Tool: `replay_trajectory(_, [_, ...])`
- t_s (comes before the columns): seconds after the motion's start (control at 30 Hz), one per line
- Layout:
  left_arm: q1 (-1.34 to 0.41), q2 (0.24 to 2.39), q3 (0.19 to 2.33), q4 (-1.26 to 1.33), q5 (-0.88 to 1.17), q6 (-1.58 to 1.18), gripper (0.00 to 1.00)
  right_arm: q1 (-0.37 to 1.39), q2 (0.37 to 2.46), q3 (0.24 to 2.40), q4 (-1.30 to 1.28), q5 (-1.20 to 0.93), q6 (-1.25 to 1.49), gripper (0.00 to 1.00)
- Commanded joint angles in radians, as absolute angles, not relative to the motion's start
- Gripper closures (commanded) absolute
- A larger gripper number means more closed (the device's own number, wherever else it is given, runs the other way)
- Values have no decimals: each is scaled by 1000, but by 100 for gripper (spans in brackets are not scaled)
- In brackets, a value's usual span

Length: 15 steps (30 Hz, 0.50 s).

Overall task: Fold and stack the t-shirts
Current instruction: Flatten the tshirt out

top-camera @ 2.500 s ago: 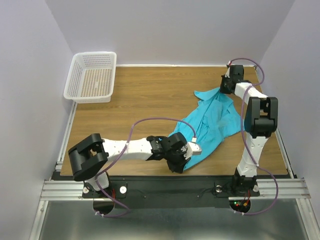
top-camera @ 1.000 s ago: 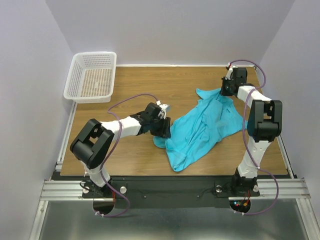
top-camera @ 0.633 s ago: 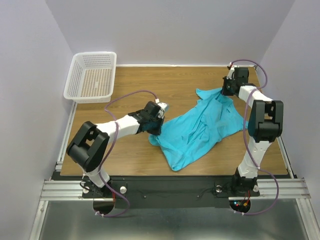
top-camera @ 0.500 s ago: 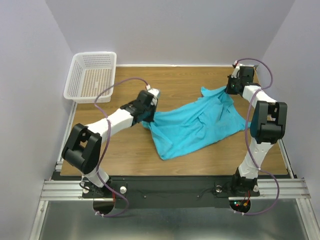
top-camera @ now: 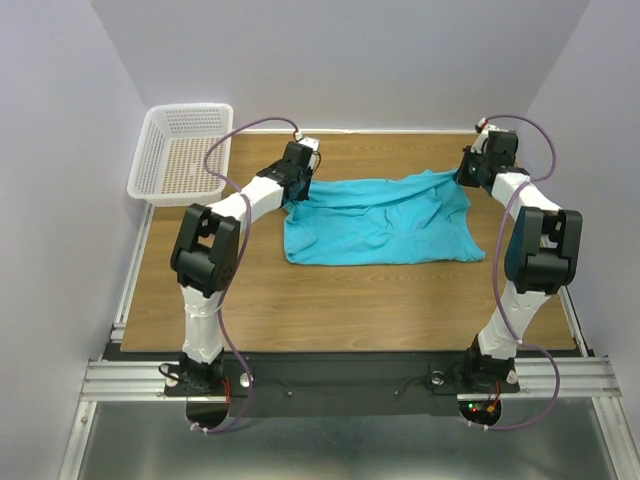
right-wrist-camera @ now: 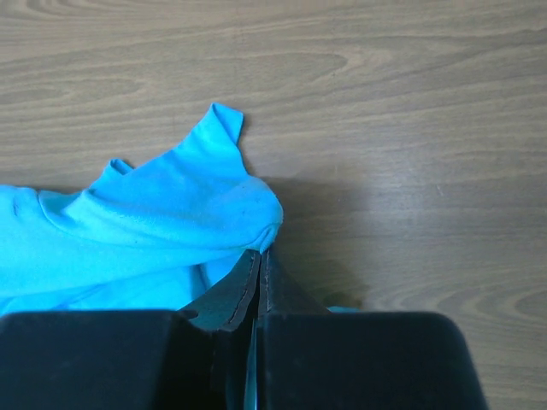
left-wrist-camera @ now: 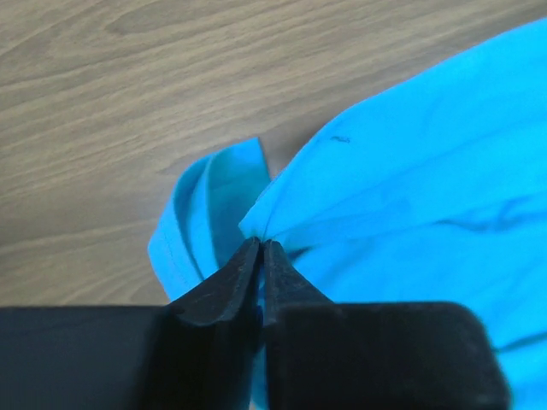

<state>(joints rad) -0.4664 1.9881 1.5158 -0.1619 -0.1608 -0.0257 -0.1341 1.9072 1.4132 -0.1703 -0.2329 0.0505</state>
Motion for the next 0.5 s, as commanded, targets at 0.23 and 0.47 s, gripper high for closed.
replay_trajectory(0.23, [-428,1922,1706,-100,-253,-29,33,-133,1870,1494,-101,-244,-76,19])
replay_trajectory(0.47, [-400,1596,1399,26,-299,-103,10,-133,1767,1335,-182,-558,-186,24])
